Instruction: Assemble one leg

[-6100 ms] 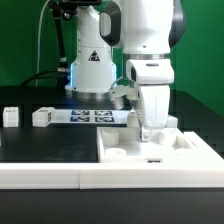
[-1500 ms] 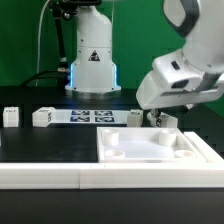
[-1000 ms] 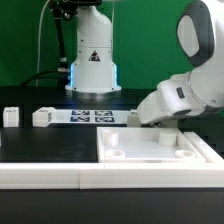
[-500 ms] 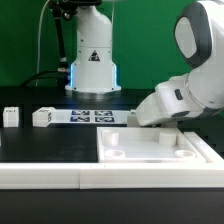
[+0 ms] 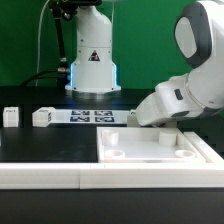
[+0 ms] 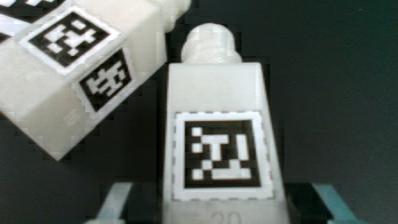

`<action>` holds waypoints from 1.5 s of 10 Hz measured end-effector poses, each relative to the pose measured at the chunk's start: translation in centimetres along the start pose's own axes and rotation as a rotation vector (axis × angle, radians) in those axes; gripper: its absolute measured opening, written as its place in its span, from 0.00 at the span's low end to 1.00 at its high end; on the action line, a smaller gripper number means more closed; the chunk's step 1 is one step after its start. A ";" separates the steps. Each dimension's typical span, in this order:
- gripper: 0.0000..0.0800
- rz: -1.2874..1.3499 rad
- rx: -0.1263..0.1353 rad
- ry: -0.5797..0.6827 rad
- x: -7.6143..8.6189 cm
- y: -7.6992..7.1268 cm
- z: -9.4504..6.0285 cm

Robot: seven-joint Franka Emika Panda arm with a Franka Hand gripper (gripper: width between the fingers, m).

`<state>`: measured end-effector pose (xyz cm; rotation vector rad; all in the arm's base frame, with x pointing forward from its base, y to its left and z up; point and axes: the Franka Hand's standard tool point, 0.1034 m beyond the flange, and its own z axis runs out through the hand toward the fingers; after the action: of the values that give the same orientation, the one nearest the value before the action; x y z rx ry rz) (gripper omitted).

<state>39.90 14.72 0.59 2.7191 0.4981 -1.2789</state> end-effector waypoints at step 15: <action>0.36 0.022 0.014 0.431 -2.3 3.1 -10.4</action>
Offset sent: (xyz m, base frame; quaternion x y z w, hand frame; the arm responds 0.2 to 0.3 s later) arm 0.0041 0.0043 0.0731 0.0463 -0.0406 -0.0101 0.9981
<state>47.17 13.58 8.92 3.0052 0.4910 -0.6852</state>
